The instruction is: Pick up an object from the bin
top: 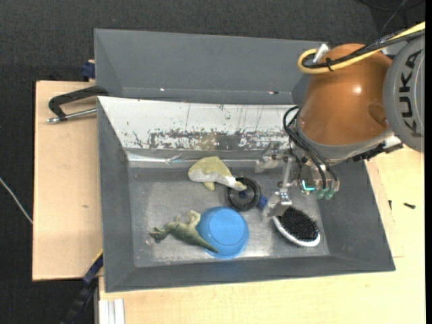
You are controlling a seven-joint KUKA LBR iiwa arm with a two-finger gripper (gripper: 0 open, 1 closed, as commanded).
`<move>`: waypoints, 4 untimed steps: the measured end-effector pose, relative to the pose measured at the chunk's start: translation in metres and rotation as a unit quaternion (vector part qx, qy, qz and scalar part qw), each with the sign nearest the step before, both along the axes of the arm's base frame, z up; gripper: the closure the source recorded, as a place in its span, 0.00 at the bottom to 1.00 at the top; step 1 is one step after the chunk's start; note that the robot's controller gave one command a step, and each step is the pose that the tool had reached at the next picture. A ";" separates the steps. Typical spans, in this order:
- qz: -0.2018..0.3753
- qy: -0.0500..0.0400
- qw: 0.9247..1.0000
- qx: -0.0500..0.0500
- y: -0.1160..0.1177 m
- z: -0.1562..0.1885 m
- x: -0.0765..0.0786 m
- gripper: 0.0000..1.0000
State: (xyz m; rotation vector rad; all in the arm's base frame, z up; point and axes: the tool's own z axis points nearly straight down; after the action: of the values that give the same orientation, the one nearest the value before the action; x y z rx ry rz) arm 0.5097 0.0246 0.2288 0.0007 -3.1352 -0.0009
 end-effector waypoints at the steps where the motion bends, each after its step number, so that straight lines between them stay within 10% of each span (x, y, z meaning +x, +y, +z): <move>1: -0.078 -0.007 0.997 0.001 0.042 -0.115 0.051 0.00; 2: -0.151 -0.007 0.988 0.001 0.043 -0.095 0.077 0.00; 3: -0.274 -0.002 0.962 -0.001 0.043 -0.105 0.065 0.00; 4: -0.395 -0.002 0.919 0.000 0.046 -0.155 0.065 0.00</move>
Offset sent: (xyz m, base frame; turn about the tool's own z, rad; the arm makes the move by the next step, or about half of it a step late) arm 0.0623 0.0531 -0.1588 0.1910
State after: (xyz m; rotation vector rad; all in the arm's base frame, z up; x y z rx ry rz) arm 0.5752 0.0709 0.0743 -1.2384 -2.8861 -0.0035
